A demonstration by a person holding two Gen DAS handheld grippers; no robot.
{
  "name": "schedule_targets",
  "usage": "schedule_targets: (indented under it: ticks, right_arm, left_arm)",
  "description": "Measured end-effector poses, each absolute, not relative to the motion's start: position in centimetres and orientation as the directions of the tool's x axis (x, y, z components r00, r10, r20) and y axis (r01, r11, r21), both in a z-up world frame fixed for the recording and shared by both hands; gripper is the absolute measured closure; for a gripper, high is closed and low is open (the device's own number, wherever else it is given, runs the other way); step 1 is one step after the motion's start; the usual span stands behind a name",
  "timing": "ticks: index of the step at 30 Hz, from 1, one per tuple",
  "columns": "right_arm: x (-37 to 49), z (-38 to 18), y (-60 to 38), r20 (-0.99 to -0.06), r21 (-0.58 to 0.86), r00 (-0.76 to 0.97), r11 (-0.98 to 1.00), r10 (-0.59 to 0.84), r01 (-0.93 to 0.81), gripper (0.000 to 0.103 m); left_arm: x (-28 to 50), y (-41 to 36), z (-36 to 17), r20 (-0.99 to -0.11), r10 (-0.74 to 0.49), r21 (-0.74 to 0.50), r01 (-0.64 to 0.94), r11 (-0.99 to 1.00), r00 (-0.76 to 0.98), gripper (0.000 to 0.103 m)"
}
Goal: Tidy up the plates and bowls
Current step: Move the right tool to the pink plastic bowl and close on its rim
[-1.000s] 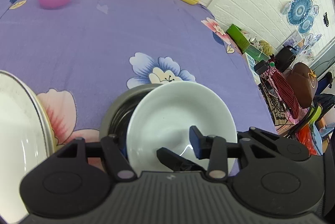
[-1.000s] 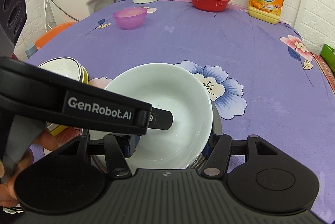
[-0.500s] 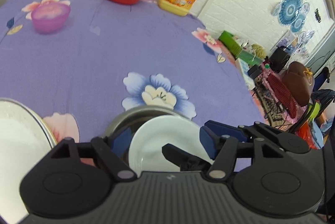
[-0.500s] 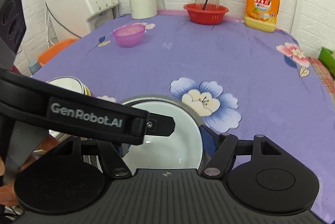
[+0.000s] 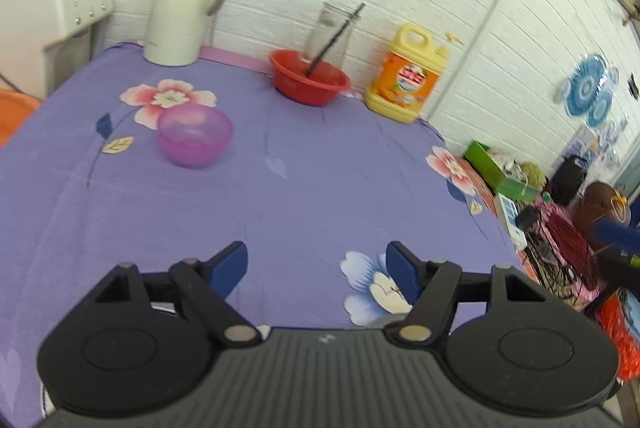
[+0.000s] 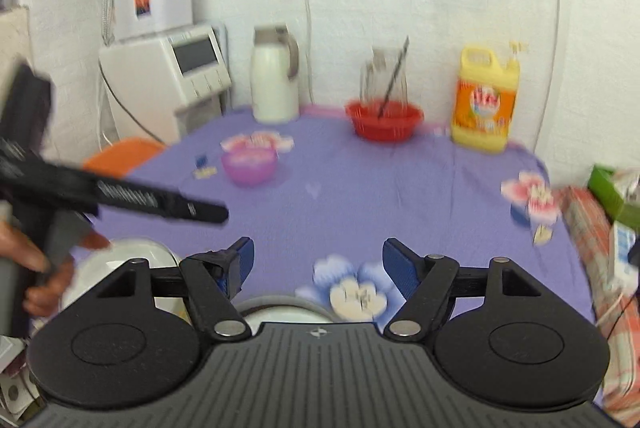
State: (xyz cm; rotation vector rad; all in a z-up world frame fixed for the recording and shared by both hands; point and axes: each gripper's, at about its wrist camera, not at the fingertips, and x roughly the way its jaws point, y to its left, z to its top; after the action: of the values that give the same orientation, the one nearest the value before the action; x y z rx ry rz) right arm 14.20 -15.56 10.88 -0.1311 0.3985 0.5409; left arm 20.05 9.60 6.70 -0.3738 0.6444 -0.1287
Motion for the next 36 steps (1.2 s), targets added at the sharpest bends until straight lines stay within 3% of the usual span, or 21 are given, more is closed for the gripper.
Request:
schedule_targets:
  ticks: [6,11,17,22,30,36]
  right_arm:
    - [11.3,19.0,-14.9,-0.242,-0.107,0.828,0.834,0.506,-0.541,0.0]
    - [12.8,18.3,-12.3,-0.229,-0.111,0.812,0.814,0.537,-0.57,0.0]
    - [19.6,12.4,-6.5,-0.41,-0.014,0.702,0.765,0.582,-0.643,0.0]
    - [27.8,9.7,-1.4,-0.526,0.037,0.64,0.766,0.56,-0.641,0.0]
    - [40.6,3.9,4.6,-0.67,0.051,0.588,0.818,0.453,-0.573,0.0]
    - [44.4,-0.7,6.7,-0.729,0.054,0.546,0.831,0.412,-0.554,0.0]
  left_arm:
    - [20.0,12.0,7.5,-0.529,-0.229,-0.41,-0.01,0.912,0.817,0.034]
    - [20.2,14.4,8.2,-0.52,-0.181,-0.376,-0.033,0.926,0.835,0.033]
    - [22.9,20.3,10.2,-0.542,-0.069,-0.293,-0.111,0.95,0.838,0.033]
    - [28.7,24.4,12.4,-0.509,0.006,-0.219,-0.136,0.966,0.86,0.03]
    - [39.5,26.0,2.9,-0.665,-0.092,-0.301,-0.153,0.941,0.741,0.033]
    - [43.5,25.8,-1.1,-0.711,-0.076,-0.262,-0.163,0.951,0.699,0.033]
